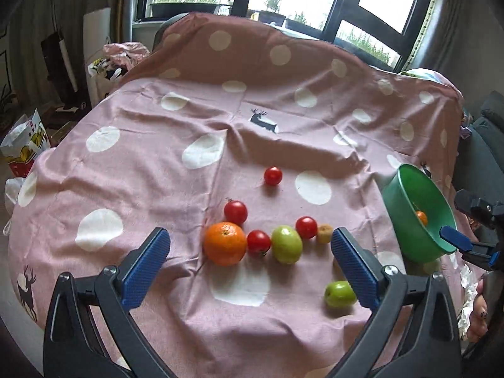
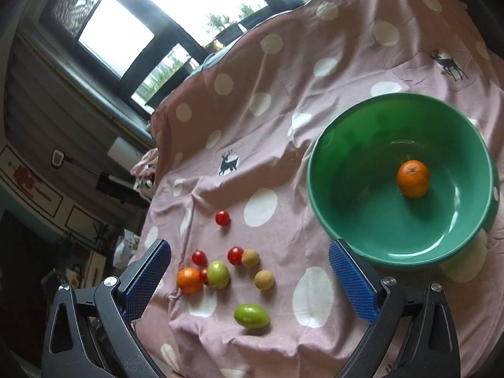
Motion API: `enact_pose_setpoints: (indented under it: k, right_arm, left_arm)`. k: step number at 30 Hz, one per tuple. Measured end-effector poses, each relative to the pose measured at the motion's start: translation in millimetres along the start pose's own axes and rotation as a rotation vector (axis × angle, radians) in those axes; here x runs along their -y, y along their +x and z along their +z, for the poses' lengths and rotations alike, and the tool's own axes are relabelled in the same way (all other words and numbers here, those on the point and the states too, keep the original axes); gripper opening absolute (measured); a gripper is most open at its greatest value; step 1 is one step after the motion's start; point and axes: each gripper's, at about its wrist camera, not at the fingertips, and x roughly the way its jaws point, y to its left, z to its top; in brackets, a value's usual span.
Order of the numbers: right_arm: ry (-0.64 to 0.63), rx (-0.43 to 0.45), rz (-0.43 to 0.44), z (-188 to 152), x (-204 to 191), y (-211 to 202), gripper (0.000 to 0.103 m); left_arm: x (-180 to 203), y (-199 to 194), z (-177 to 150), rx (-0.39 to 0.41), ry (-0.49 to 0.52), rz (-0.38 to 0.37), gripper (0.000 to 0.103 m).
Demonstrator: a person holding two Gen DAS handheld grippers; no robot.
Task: Organize fruits
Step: 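Withdraw the right gripper from the bowl back toward the fruits, then close the right gripper on the large green plum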
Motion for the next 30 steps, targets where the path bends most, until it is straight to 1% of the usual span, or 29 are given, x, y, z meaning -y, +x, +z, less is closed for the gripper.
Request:
enact_pose_setpoints:
  k: [1, 4, 5, 8, 14, 17, 18, 19, 20, 21, 22, 23, 24, 25, 26, 27, 30]
  right_arm:
    - [-0.011, -0.026, 0.010, -2, -4, 7, 0.100]
    - [-0.001, -0.105, 0.055, -9, -7, 26, 0.100]
    - [0.005, -0.126, 0.063, -11, -7, 32, 0.100]
    - [0.022, -0.179, 0.066, -17, -3, 44, 0.100]
    - [0.052, -0.255, 0.061, -31, 6, 56, 0.100]
    - [0.036, -0.265, 0.058, -34, 5, 56, 0.100]
    - [0.028, -0.265, 0.057, -35, 4, 55, 0.097]
    - [0.025, -0.268, 0.061, -36, 4, 56, 0.086]
    - [0.030, -0.281, 0.070, -37, 5, 57, 0.075]
    - [0.038, -0.299, 0.080, -37, 5, 60, 0.072]
    - [0.039, -0.315, 0.087, -39, 5, 63, 0.066]
    - [0.039, -0.329, 0.091, -41, 5, 65, 0.058]
    - [0.039, -0.346, 0.088, -44, 6, 68, 0.053]
    - [0.037, -0.359, 0.083, -46, 6, 70, 0.047]
    - [0.035, -0.369, 0.080, -48, 6, 72, 0.043]
    - [0.033, -0.377, 0.079, -49, 5, 74, 0.042]
    - [0.036, -0.391, 0.095, -50, 5, 76, 0.042]
  left_arm:
    - [-3, 3, -1, -0.017, -0.014, -0.014, 0.102]
    - [-3, 9, -3, -0.074, -0.022, -0.123, 0.102]
    - [-1, 10, -5, -0.092, -0.018, -0.143, 0.102]
    - [8, 16, -12, -0.135, -0.006, -0.147, 0.102]
    - [35, 36, -29, -0.255, 0.062, -0.249, 0.102]
    - [47, 43, -36, -0.297, 0.085, -0.282, 0.101]
    - [50, 45, -38, -0.307, 0.089, -0.293, 0.100]
    - [51, 46, -39, -0.313, 0.090, -0.304, 0.098]
    - [52, 46, -40, -0.318, 0.093, -0.316, 0.093]
    - [53, 46, -41, -0.320, 0.093, -0.329, 0.088]
    - [53, 47, -42, -0.324, 0.088, -0.341, 0.085]
    - [53, 47, -42, -0.326, 0.081, -0.355, 0.076]
    - [52, 48, -42, -0.332, 0.074, -0.368, 0.068]
    - [52, 49, -43, -0.342, 0.068, -0.380, 0.065]
    - [53, 51, -43, -0.352, 0.063, -0.390, 0.060]
    - [54, 53, -44, -0.364, 0.062, -0.399, 0.054]
    - [55, 56, -47, -0.387, 0.052, -0.410, 0.051]
